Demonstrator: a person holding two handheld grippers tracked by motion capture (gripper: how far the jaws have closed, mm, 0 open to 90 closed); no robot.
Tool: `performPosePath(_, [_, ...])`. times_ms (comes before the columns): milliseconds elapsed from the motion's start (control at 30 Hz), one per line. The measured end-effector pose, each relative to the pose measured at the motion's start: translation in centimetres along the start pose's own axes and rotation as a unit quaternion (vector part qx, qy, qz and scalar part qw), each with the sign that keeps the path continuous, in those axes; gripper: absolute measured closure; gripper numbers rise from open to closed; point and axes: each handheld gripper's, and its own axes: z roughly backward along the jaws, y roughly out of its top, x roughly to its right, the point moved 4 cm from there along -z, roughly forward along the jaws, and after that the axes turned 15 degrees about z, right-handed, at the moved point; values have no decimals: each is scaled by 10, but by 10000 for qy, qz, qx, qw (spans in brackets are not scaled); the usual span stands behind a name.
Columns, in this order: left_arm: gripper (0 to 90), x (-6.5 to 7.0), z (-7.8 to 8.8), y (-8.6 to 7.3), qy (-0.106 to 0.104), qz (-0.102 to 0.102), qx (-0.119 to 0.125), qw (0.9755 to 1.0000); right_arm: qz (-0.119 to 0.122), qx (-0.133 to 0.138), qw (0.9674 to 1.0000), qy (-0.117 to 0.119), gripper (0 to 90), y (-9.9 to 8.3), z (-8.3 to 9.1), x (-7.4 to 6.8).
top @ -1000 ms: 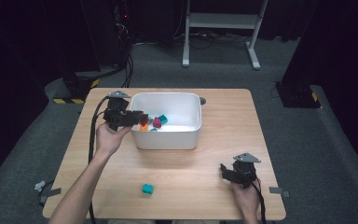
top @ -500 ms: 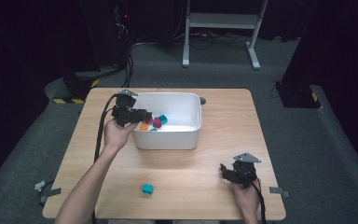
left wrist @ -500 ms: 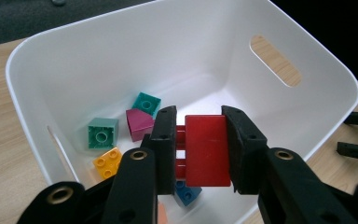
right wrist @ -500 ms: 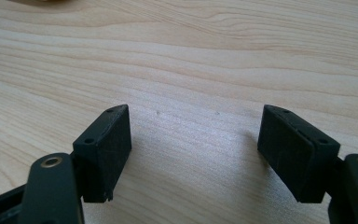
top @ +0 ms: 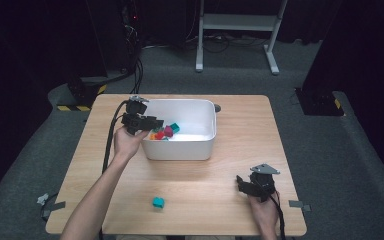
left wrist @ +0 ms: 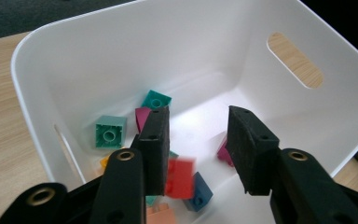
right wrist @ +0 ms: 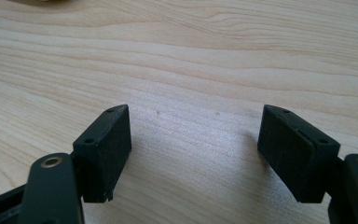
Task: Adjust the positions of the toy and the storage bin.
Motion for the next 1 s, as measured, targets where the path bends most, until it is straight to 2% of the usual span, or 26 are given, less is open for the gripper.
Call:
performPosePath(100, [541, 1, 7, -2, -51, 25, 95, 9999, -2, 0, 10000, 1, 257, 0, 0, 0])
performPosePath(267, [475, 4, 23, -9, -3, -41, 187, 9998, -8, 1, 10000, -28, 263, 0, 0, 0])
performPosePath(333, [466, 4, 30, -14, -79, -53, 296, 9995, -31, 1, 10000, -19, 265, 1, -1, 0])
performPosePath(400, [461, 3, 37, -21, -69, -99, 365, 9993, -3, -2, 10000, 5, 265, 2, -2, 0])
performPosePath(467, [456, -1, 39, -26, -6, -46, 347, 9994, -6, -8, 10000, 14, 266, 2, -1, 0])
performPosePath(567, [443, -3, 43, -36, -102, 49, 364, 9993, -5, 0, 10000, -6, 265, 1, -1, 0])
performPosePath(667, [443, -3, 45, -43, -35, -49, 359, 9993, -9, 0, 10000, 0, 265, 1, -1, -1])
performPosePath(833, [430, -3, 48, -56, -98, 42, 358, 9993, 13, 8, 10000, 15, 265, 1, -1, -1])
performPosePath(933, [423, -2, 51, -65, -162, 25, 317, 9994, 11, 9, 10000, 20, 264, 1, -1, -1])
performPosePath(1000, [423, -1, 54, -74, -129, -39, 299, 9995, 14, 11, 10000, 21, 264, 1, -1, -1])
